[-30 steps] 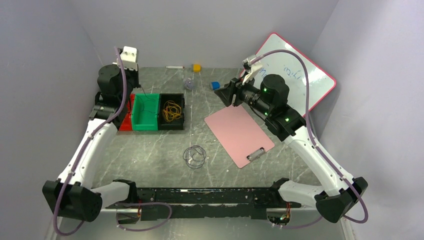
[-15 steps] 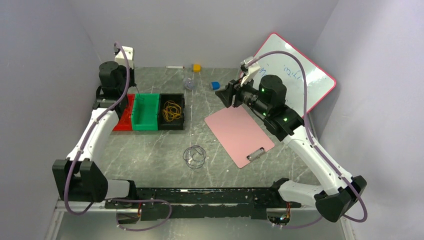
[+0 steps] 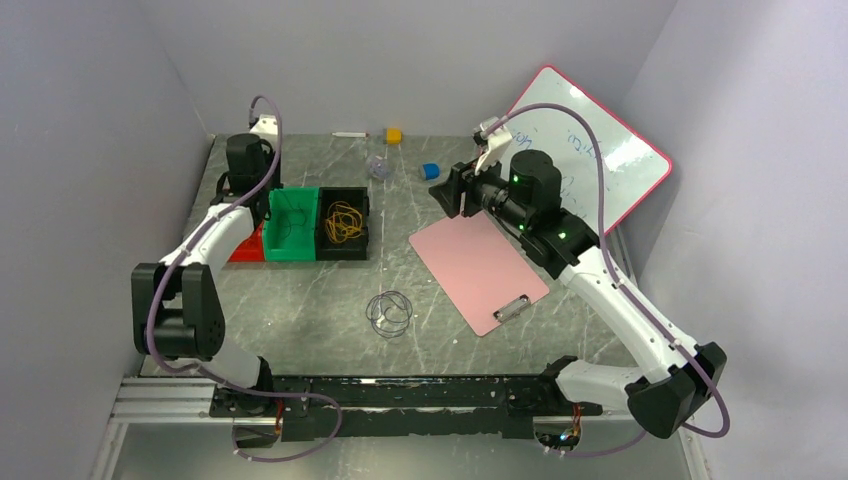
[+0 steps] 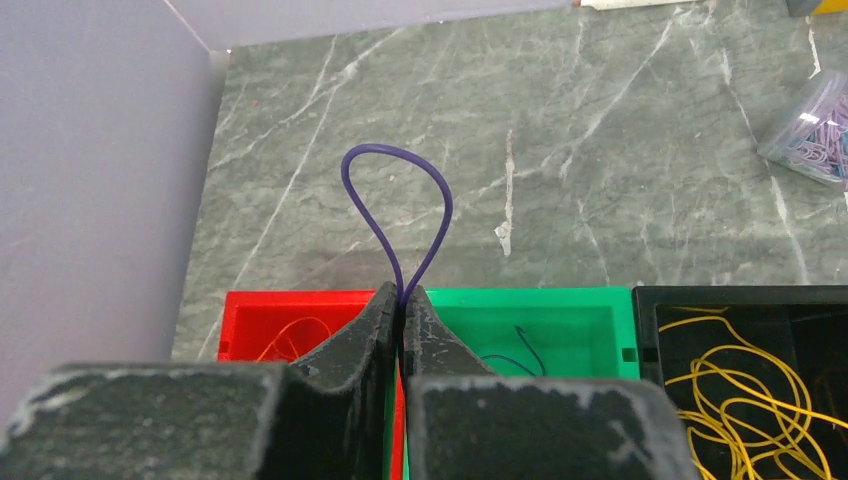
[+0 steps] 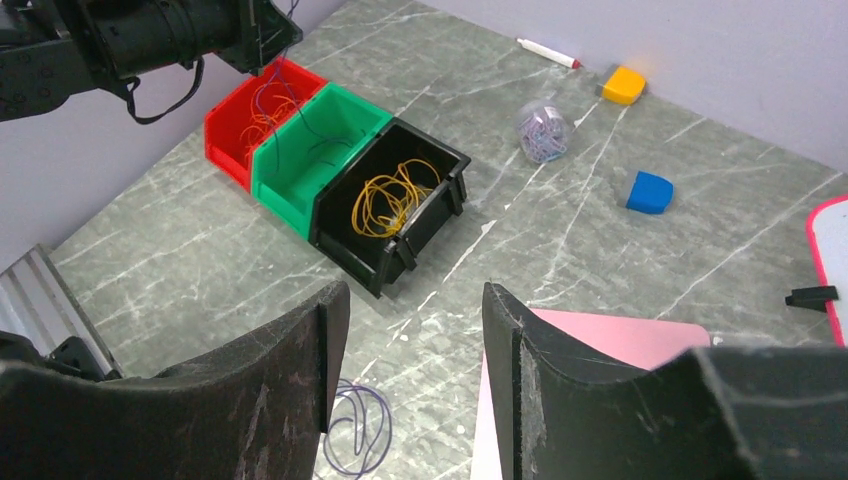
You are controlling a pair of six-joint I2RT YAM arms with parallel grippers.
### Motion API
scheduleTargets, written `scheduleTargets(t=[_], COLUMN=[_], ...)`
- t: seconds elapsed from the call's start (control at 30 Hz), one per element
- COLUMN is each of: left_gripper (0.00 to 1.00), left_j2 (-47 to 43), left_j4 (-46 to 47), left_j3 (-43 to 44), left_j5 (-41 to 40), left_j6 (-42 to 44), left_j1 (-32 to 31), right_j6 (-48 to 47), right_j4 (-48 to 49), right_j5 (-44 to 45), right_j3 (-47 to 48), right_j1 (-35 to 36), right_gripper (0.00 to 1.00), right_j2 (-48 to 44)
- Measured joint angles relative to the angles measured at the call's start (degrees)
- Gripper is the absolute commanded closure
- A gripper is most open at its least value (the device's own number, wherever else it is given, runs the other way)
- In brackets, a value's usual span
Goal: Untangle the cables
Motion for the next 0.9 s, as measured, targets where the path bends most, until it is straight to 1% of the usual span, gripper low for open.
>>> scheduleTargets(t=[0.17, 0.33, 0.57, 0.73, 0.9], left_gripper=[0.93, 0.93, 0.90, 0.86, 0.79], left_j2=[1.01, 1.11, 3.50, 5.62, 6.40], left_j4=[4.26, 11.76, 19.89, 22.86, 23.76], left_j3=[-1.77, -4.79, -7.13, -10.03, -13.44], left_j5=[-0.13, 0.02, 0.26, 0.11, -0.09], left_j6=[-1.27, -2.34, -3.82, -4.98, -6.62], left_j1=[0.02, 0.02, -0.44, -2.14, -4.35], right_j6=[0.02, 0.04, 0.07, 0.24, 0.28], right_j4=[0.02, 0.00, 0.04, 0.07, 0.07], right_j5=[-0.04, -0.04, -0.04, -0.09, -0.28], right_j3=[-0.13, -1.01, -1.53, -1.66, -1.90], right_j1=[0.00, 0.00, 0.00, 0.00, 0.00], right_gripper=[0.45, 0.45, 0.45, 0.45, 0.45], right_j2=[1.07, 1.29, 1.31, 1.31, 1.36])
